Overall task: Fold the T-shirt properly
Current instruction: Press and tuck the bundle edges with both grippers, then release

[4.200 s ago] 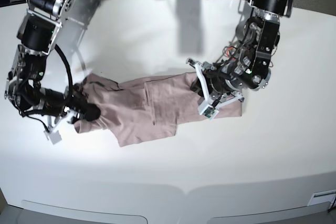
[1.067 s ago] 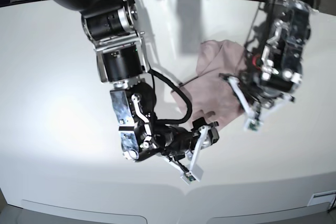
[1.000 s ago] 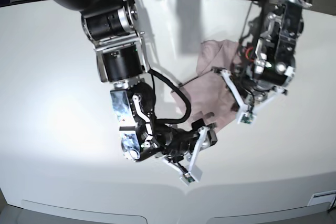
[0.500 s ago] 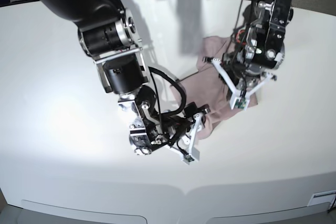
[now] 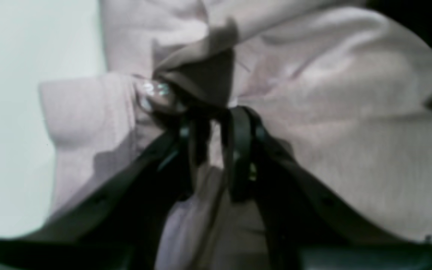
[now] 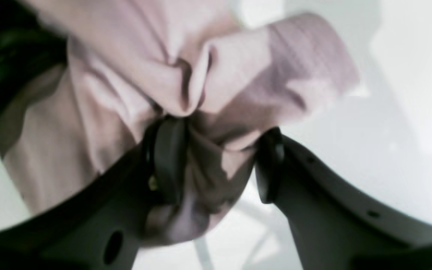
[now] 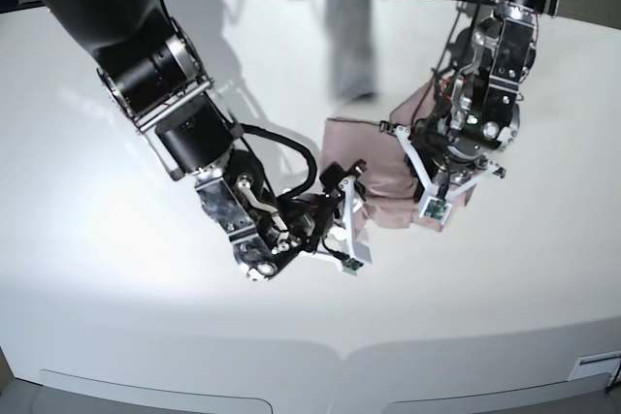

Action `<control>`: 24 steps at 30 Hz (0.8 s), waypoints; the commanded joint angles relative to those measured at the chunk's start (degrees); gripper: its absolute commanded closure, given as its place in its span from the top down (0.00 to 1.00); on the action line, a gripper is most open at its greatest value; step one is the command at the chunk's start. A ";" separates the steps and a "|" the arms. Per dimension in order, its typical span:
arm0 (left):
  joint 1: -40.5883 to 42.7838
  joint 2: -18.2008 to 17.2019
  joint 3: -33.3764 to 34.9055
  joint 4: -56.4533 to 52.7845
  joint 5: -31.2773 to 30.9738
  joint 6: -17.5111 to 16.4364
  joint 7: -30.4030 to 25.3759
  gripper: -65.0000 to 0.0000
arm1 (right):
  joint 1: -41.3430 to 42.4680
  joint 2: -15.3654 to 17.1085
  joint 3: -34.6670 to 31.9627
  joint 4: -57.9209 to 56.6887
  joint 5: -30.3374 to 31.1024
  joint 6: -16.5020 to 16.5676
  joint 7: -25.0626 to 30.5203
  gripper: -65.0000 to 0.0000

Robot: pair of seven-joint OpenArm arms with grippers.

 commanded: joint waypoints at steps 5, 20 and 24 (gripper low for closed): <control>-3.85 -5.25 -0.44 -0.07 1.53 1.07 0.07 0.19 | 0.07 5.01 -0.09 4.55 6.78 0.69 -10.93 0.44; -4.33 -5.70 -0.42 -0.11 -1.77 0.72 -3.23 0.19 | -16.37 10.12 -0.09 27.30 12.17 0.69 -14.19 0.44; -4.31 -3.15 -0.42 -0.11 -4.63 -2.97 -2.75 0.19 | -18.91 10.12 -0.09 30.53 12.17 0.69 -14.19 0.44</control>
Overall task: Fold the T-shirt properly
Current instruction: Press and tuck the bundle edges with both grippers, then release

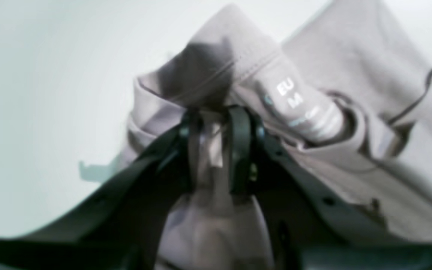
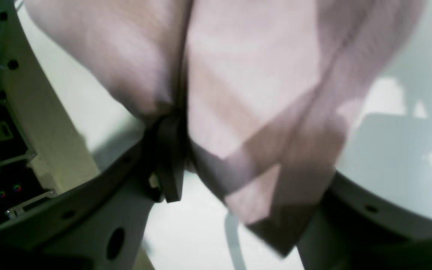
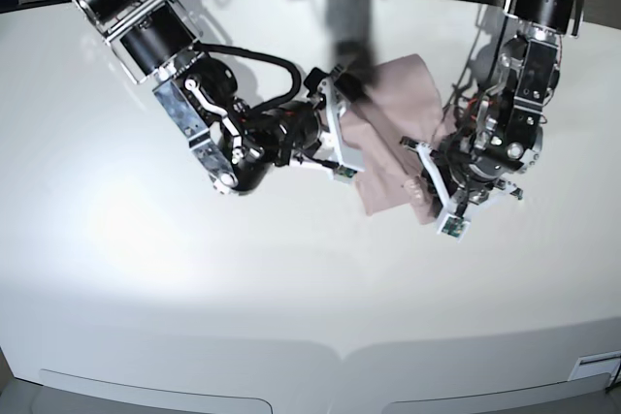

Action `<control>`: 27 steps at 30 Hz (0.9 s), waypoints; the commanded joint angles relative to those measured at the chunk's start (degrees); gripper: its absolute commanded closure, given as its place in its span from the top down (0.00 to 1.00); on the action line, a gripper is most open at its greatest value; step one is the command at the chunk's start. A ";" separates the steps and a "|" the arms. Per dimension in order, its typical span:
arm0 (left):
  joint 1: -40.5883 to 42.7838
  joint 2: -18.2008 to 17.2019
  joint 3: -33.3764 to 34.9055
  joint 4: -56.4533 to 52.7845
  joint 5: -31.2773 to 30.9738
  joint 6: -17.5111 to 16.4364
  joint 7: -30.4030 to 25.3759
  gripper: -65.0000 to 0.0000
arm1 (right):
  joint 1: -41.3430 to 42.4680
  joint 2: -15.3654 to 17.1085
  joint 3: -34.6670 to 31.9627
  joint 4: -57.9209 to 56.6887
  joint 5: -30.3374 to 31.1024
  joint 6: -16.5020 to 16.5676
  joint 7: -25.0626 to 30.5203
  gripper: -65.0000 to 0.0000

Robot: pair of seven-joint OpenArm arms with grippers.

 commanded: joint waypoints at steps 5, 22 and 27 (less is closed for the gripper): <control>-1.16 4.50 -0.22 0.63 -0.26 -2.16 -0.44 0.19 | -1.09 -0.61 0.02 2.12 -0.28 0.30 -1.64 0.44; -6.93 3.39 -0.22 1.49 -0.79 -2.49 4.59 0.19 | -0.22 -1.79 0.20 3.17 -2.56 0.30 2.12 0.44; -8.63 3.15 -0.24 4.04 0.07 -2.49 5.18 0.19 | 0.00 -1.81 2.58 6.64 -9.70 0.30 7.91 0.44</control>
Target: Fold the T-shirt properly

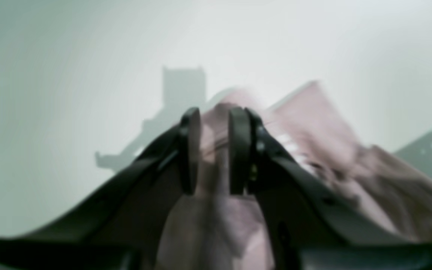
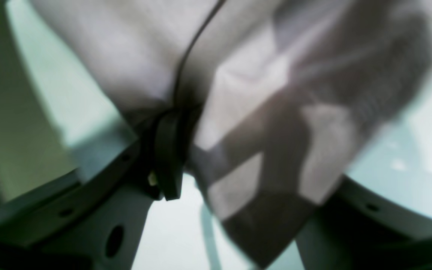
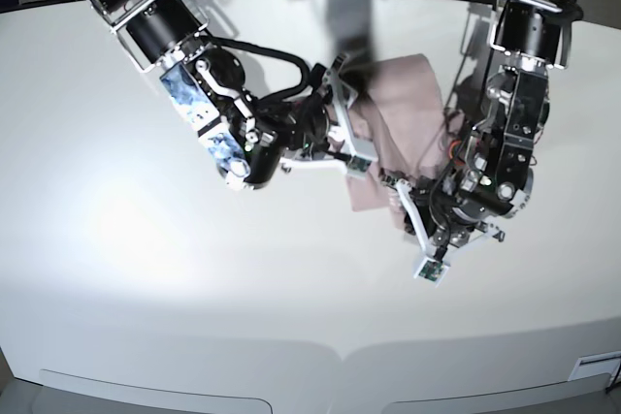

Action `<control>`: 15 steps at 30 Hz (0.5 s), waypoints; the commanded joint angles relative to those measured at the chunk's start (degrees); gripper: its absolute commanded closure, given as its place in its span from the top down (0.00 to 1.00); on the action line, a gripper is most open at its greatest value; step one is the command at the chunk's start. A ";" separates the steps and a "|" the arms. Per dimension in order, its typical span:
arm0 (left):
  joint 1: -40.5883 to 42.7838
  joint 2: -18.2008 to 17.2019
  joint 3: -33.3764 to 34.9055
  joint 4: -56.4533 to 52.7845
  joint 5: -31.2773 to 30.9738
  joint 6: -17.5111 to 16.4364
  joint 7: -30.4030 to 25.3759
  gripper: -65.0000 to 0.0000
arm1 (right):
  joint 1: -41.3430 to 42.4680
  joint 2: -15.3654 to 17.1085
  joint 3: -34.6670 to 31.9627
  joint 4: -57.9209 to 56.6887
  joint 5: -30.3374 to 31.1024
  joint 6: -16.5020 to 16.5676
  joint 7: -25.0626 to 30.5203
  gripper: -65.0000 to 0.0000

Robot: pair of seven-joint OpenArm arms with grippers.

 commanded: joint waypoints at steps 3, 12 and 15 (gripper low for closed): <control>-1.68 -1.97 -0.33 5.05 3.13 2.23 -2.14 0.18 | 1.44 -0.02 4.57 3.26 -1.18 0.25 3.76 0.44; -1.29 -11.72 -0.33 18.43 -1.68 7.48 0.81 0.14 | 1.44 -0.17 20.22 11.45 1.05 0.25 5.73 0.44; 0.22 -14.69 -0.33 20.72 -1.95 10.16 3.15 0.14 | 1.44 -0.15 26.84 14.47 -3.56 0.25 8.15 0.44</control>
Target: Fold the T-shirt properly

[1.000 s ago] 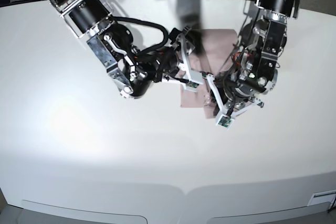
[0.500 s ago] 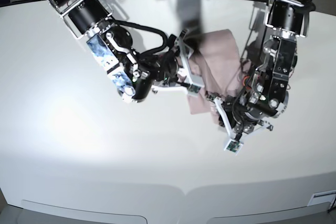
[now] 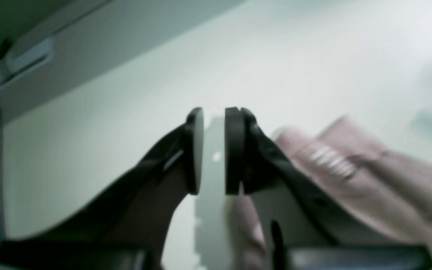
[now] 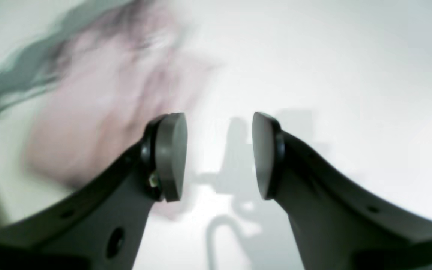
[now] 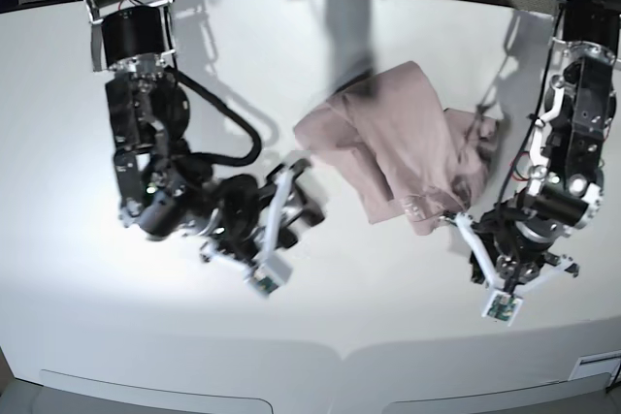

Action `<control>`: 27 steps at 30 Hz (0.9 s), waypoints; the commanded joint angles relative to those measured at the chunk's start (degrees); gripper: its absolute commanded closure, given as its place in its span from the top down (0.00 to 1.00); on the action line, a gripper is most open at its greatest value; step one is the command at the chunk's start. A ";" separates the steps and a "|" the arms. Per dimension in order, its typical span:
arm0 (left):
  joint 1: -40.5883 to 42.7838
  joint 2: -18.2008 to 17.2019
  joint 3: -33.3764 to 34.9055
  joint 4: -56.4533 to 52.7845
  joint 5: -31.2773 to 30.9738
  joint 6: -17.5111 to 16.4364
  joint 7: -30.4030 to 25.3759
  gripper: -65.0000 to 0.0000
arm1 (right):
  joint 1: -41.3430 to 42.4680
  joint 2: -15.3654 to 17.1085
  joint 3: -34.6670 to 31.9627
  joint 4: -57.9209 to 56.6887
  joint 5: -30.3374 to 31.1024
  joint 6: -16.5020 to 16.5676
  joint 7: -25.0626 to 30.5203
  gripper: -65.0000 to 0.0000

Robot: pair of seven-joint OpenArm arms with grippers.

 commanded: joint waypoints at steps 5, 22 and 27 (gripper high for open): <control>4.87 -6.36 -0.55 5.18 1.03 0.87 -1.31 0.14 | 1.33 0.22 14.80 4.26 1.31 0.25 2.78 0.44; 42.84 -7.82 -24.57 23.15 -2.43 1.90 1.42 0.14 | -36.41 7.61 45.46 31.61 21.62 0.25 -11.41 0.44; 54.55 -7.82 -26.25 23.15 -3.17 0.13 1.44 0.14 | -50.38 6.45 56.68 38.73 32.06 0.25 -17.29 0.44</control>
